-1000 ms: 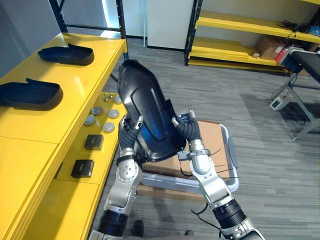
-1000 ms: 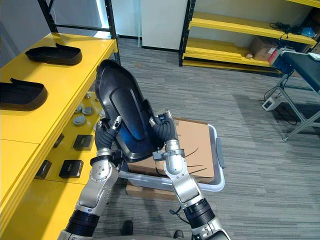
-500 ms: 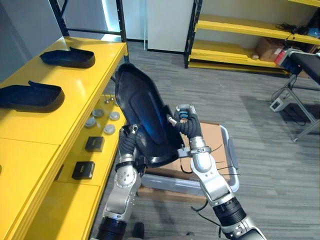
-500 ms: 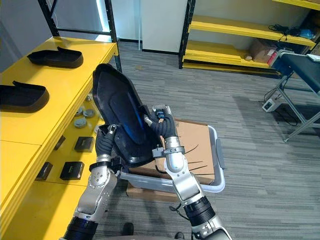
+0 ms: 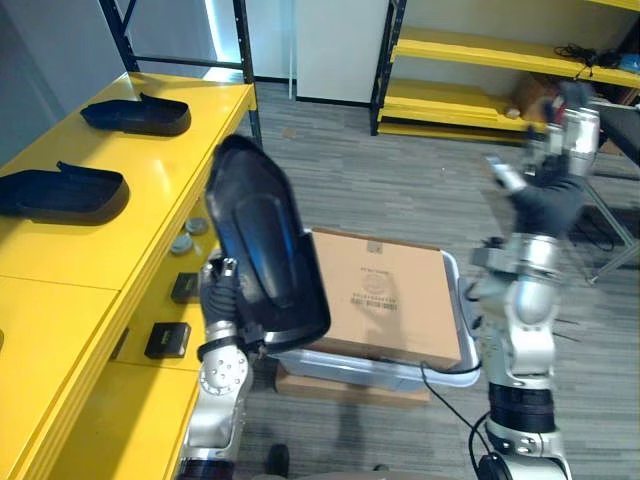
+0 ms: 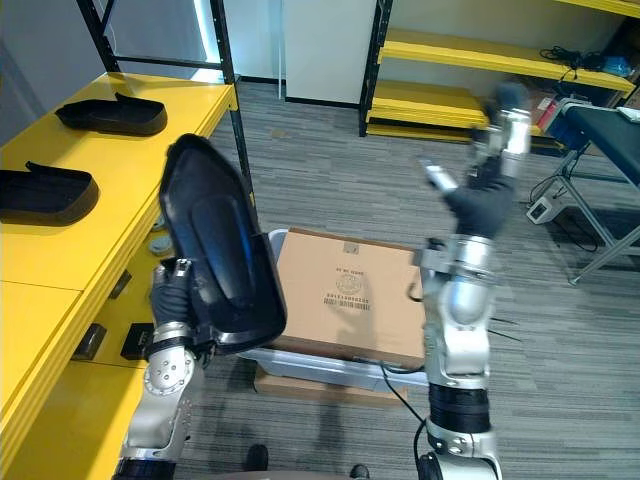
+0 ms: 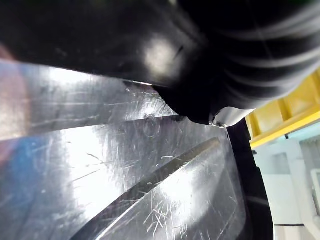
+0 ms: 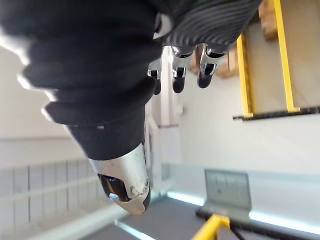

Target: Walk over and take plastic housings, then place them on the shelf

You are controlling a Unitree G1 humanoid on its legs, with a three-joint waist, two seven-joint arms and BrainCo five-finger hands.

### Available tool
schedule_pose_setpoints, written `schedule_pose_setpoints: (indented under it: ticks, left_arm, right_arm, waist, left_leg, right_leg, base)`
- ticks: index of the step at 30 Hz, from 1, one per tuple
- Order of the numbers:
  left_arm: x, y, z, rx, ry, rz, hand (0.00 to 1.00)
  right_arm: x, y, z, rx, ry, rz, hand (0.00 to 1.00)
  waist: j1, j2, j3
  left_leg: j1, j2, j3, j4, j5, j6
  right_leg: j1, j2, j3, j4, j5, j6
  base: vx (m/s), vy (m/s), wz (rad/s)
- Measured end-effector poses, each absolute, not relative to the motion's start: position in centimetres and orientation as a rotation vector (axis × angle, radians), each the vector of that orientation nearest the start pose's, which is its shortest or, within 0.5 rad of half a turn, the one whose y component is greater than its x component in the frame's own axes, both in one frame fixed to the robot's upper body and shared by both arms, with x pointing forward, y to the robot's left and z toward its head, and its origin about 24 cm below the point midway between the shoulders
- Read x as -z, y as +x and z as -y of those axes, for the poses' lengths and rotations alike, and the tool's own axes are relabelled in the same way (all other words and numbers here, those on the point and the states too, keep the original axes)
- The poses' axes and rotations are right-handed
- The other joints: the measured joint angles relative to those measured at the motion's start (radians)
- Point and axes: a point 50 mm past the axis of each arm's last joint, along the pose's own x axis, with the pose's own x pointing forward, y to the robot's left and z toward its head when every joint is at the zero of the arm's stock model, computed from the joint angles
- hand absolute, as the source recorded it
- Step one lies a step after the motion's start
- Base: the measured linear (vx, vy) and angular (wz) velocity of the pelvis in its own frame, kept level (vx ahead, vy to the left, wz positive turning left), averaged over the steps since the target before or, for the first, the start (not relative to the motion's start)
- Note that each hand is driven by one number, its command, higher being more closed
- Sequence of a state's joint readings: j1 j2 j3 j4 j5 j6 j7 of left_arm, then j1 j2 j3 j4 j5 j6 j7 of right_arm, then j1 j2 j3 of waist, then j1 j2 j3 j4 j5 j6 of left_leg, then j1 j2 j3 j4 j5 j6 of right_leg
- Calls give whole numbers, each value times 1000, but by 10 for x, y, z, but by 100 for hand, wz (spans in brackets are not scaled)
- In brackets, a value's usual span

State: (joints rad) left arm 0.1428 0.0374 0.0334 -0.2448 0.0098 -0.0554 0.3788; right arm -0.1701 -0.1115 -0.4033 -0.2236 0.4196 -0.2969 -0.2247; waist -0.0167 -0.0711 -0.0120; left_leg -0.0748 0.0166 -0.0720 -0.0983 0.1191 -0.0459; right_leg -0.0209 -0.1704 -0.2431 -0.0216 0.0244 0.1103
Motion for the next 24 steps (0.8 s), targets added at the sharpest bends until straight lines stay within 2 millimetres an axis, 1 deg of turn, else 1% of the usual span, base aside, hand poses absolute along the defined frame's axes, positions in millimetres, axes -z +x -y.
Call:
schedule_pose_setpoints:
  ticks: [1, 2, 3, 4, 5, 6, 7, 8, 9, 10, 11, 12, 13, 14, 15, 16, 17, 18, 19, 20, 21, 22, 24]
  left_arm:
    - [-74, 216, -192, -455, 27, 179, 100]
    - [-75, 214, -193, -463, 26, 182, 100]
    - [-75, 209, -198, -487, 27, 185, 100]
    - [-73, 206, -201, -503, 28, 181, 100]
    - [-71, 204, -203, -511, 31, 176, 100]
    - [-70, 201, -206, -521, 36, 170, 100]
    - [-70, 200, -205, -520, 33, 171, 100]
    - [-71, 199, -205, -520, 29, 176, 100]
    - [-75, 197, -202, -514, 21, 193, 100]
    - [-77, 194, -199, -495, 16, 207, 100]
    - [-78, 192, -198, -484, 15, 212, 100]
    - [-78, 190, -195, -459, 12, 218, 100]
    - [-78, 189, -194, -451, 11, 217, 100]
    - [-77, 187, -191, -432, 6, 209, 100]
    - [-75, 186, -188, -414, 4, 203, 100]
    - [-74, 186, -185, -391, 1, 193, 100]
    - [-73, 185, -183, -380, -1, 188, 100]
    - [-73, 185, -181, -365, -6, 187, 100]
    - [-74, 186, -178, -352, -18, 193, 100]
    - [-75, 186, -177, -350, -23, 196, 100]
    - [-76, 185, -176, -347, -32, 202, 100]
    - [-77, 185, -175, -345, -37, 207, 100]
    - [-86, 184, -171, -328, -69, 240, 100]
  right_arm:
    - [-142, 225, 284, 637, 370, 680, 0]
    - [-130, 220, 294, 696, 381, 637, 0]
    - [-102, 211, 309, 799, 395, 530, 0]
    - [-73, 200, 319, 891, 391, 405, 0]
    - [-57, 195, 324, 930, 388, 334, 0]
    - [-27, 183, 328, 992, 382, 187, 0]
    - [7, 167, 329, 1041, 370, 8, 0]
    - [24, 158, 328, 1060, 365, -86, 0]
    - [53, 139, 322, 1088, 372, -248, 0]
    - [78, 121, 310, 1095, 387, -393, 0]
    - [89, 113, 304, 1090, 388, -460, 0]
    - [106, 98, 289, 1065, 391, -575, 0]
    - [113, 93, 280, 1040, 386, -631, 0]
    - [124, 84, 265, 987, 380, -713, 0]
    - [130, 79, 255, 944, 380, -765, 0]
    - [138, 76, 240, 874, 371, -835, 0]
    - [141, 75, 234, 848, 366, -857, 0]
    - [143, 75, 227, 799, 353, -880, 0]
    - [145, 80, 217, 733, 324, -895, 0]
    - [145, 83, 214, 702, 309, -897, 0]
    - [144, 89, 208, 646, 288, -897, 0]
    - [144, 91, 205, 620, 276, -897, 0]
    - [142, 103, 197, 550, 243, -882, 0]
  waist:
    - [-1, 8, -2]
    - [-3, 12, -4]
    - [-10, 21, -8]
    - [-20, 32, -14]
    - [-23, 37, -17]
    - [-27, 47, -20]
    - [-27, 53, -23]
    - [-26, 55, -24]
    - [-26, 57, -24]
    - [-25, 59, -23]
    - [-25, 60, -23]
    - [-25, 61, -22]
    - [-25, 61, -22]
    - [-24, 61, -22]
    - [-24, 60, -21]
    - [-26, 55, -13]
    - [-23, 52, -11]
    - [-22, 48, -3]
    - [-18, 44, 17]
    - [-14, 41, 30]
    - [-3, 36, 46]
    - [4, 34, 52]
    - [36, 29, 83]
  left_leg:
    - [0, 0, -1, -4, -2, -2]
    - [0, 0, -1, -5, -3, -4]
    - [0, 0, -3, -5, -5, -6]
    - [-1, 0, -4, -5, -6, -7]
    - [-1, 1, -4, -5, -9, -11]
    - [-1, 2, -4, -5, -9, -11]
    - [-4, 4, -5, -5, -9, -11]
    - [-7, 5, -5, -5, -9, -11]
    - [-10, 8, -6, -5, -9, -11]
    - [-12, 12, -8, -5, -9, -11]
    - [-12, 13, -8, -5, -9, -11]
    - [-13, 15, -9, -5, -8, -10]
    - [-13, 16, -9, -4, -8, -9]
    - [-14, 16, -11, -1, -7, -9]
    - [-15, 16, -16, 1, -7, -9]
    - [-12, 13, -36, 1, -7, -9]
    - [-12, 13, -41, 1, -7, -9]
    - [-13, 10, -58, 1, -9, -11]
    - [-18, 4, -94, 2, -10, -14]
    - [-22, 0, -111, 2, -10, -13]
    - [-31, -2, -136, 12, -11, -12]
    - [-44, -9, -153, 28, -12, -12]
    - [-108, -53, -242, 96, -18, -8]
  right_leg:
    - [0, -1, -1, 0, -1, 1]
    - [0, -1, -1, 0, -1, 1]
    - [0, 0, -1, 0, -2, 0]
    - [0, 0, -1, -2, -3, 0]
    - [0, 1, -1, -2, -3, 0]
    - [-1, 2, -1, -5, -4, 1]
    - [-1, 5, -1, -12, -5, 3]
    - [-1, 7, -2, -15, -5, 3]
    - [-2, 10, -3, -16, -5, 2]
    - [-2, 14, -4, -17, -4, 2]
    - [-1, 15, -5, -17, -5, 0]
    - [0, 17, -8, -16, -3, -3]
    - [1, 17, -9, -15, -3, -3]
    - [4, 17, -12, -13, -1, 0]
    - [7, 17, -19, -13, -1, 1]
    - [19, 15, -35, -11, -4, 2]
    - [20, 14, -42, -4, -8, 2]
    - [23, 11, -60, 14, -22, 4]
    - [25, 2, -98, 55, -49, 7]
    - [28, -5, -117, 77, -65, 7]
    - [31, -18, -155, 120, -95, 11]
    - [30, -26, -178, 142, -111, 14]
    - [30, -59, -287, 224, -166, 18]
  base:
    - [0, 0, 0]
    - [0, 0, 0]
    - [0, 0, 0]
    - [0, 0, 0]
    - [0, 0, -3]
    - [0, 0, -3]
    - [0, 0, 0]
    - [0, 0, 0]
    - [0, 0, 0]
    - [0, 0, 0]
    - [0, 0, 4]
    - [0, 0, 4]
    - [0, 0, 5]
    - [0, 0, 7]
    - [3, -6, 22]
    - [1, -9, 27]
    - [-5, -16, 39]
    - [-22, -14, 67]
    - [-29, -14, 78]
    - [-59, -22, 103]
    - [-58, -31, 85]
    - [-55, -35, 120]
    - [-16, -24, 158]
